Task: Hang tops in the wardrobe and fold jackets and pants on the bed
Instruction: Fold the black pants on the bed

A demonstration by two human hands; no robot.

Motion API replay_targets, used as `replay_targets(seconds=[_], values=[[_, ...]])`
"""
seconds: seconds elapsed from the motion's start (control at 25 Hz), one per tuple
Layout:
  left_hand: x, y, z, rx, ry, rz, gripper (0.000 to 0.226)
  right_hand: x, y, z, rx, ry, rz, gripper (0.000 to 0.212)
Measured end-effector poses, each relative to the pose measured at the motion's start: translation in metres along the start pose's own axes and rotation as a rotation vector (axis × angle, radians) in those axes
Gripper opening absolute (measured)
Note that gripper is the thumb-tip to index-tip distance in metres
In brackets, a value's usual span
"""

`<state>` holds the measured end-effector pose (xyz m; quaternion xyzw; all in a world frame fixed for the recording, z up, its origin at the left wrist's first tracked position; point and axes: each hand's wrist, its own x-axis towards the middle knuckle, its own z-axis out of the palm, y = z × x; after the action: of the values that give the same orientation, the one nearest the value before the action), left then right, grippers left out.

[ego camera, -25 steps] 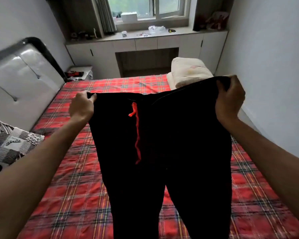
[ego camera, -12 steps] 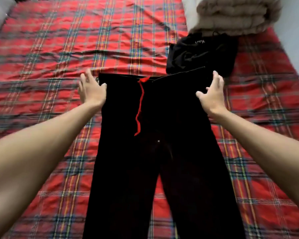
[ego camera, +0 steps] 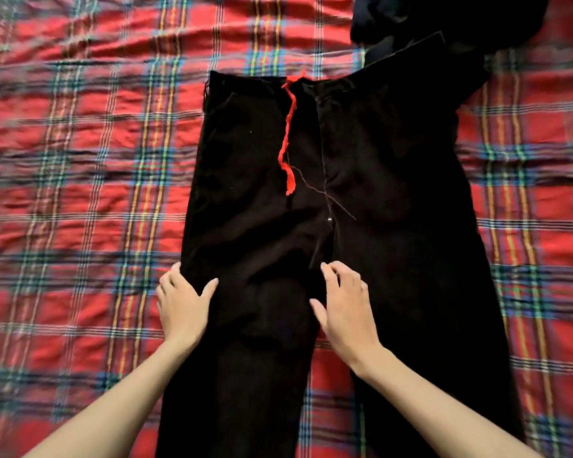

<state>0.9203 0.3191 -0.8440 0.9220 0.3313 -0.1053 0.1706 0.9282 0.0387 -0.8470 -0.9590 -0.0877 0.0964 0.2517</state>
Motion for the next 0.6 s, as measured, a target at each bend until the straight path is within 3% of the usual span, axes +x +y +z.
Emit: replay_targets(seconds=[0.08, 0.16, 0.2, 0.32, 0.4, 0.48, 0.6], values=[[-0.022, -0.022, -0.007, -0.147, -0.050, -0.179, 0.057, -0.030, -0.022, 0.008, 0.194, -0.091, 0.131, 0.062], [-0.042, -0.053, -0.014, -0.301, -0.122, -0.233, 0.028, -0.054, -0.038, 0.014, 0.412, -0.135, 0.389, 0.055], [-0.049, -0.069, -0.014, -0.364, -0.175, -0.226, 0.024, -0.064, -0.044, 0.017, 0.437, -0.132, 0.507, 0.052], [-0.075, -0.122, -0.011, -0.489, -0.335, -0.241, 0.045, -0.102, -0.063, 0.029, 0.316, -0.171, 0.660, 0.039], [-0.102, -0.152, -0.012, -0.479, -0.418, -0.224, 0.039, -0.139, -0.077, 0.042, 0.319, -0.273, 0.718, 0.030], [-0.136, -0.178, -0.019, -0.387, -0.435, -0.142, 0.017, -0.181, -0.094, 0.058, 0.448, -0.340, 0.785, 0.021], [-0.188, -0.211, -0.028, -0.207, -0.274, -0.028, 0.031, -0.234, -0.110, 0.081, 0.642, -0.311, 0.858, 0.017]])
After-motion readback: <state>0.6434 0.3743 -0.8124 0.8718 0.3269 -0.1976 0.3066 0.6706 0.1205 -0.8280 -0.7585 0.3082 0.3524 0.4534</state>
